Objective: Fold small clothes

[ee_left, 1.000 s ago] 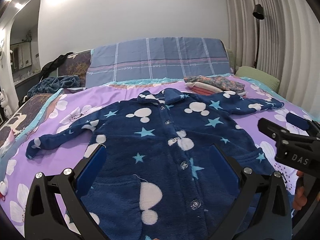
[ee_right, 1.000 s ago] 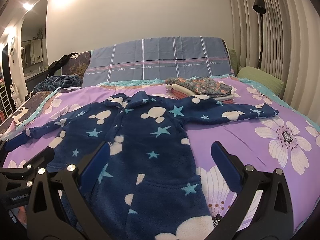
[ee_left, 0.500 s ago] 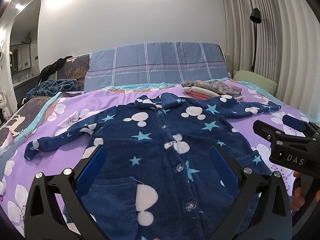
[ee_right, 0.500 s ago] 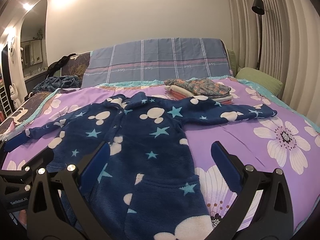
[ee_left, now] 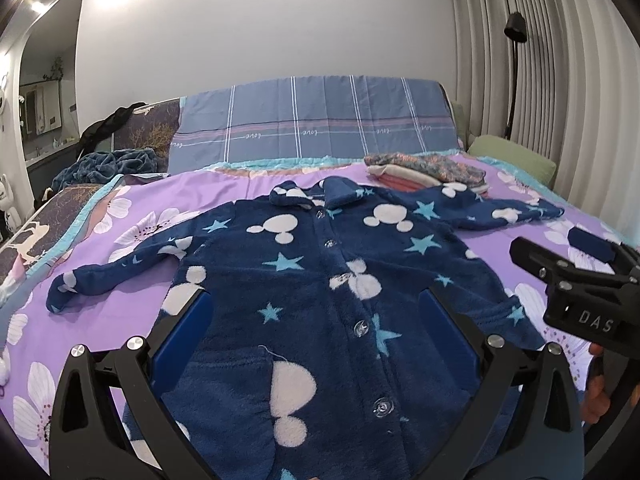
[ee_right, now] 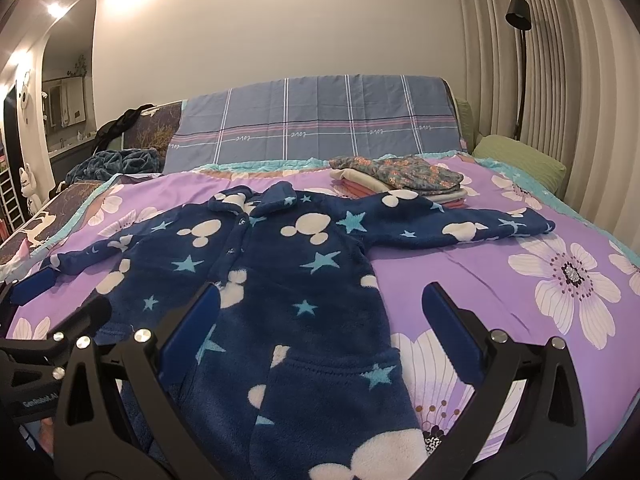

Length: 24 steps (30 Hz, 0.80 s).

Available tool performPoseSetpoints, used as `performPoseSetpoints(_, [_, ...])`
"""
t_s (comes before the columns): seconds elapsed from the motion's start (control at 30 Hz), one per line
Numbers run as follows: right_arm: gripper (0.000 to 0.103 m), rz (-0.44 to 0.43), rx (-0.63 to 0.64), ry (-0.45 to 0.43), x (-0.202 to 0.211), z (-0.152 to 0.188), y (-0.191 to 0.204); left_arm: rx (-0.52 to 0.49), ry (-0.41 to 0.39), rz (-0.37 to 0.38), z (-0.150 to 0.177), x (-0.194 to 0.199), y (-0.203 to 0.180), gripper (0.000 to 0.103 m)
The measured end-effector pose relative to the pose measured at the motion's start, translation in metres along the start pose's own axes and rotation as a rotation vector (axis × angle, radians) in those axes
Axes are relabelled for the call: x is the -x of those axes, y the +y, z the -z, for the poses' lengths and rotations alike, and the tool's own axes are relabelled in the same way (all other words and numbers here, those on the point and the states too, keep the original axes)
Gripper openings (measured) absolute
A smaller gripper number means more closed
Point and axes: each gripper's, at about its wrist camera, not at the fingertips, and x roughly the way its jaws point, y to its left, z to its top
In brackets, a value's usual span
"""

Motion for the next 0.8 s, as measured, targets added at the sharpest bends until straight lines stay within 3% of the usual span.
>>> performPoseSetpoints(0.13, [0.101,-0.006,-0.001,0.007,-0.001,0.001,0.002,-0.011,0.055,0.040,0.000,-0.003,-0.002,0.102])
performPoseSetpoints(0.8, [0.101,-0.010,0.018,0.024,-0.006,0.003,0.011,-0.017,0.048,0.004,0.003,-0.005,-0.001,0.102])
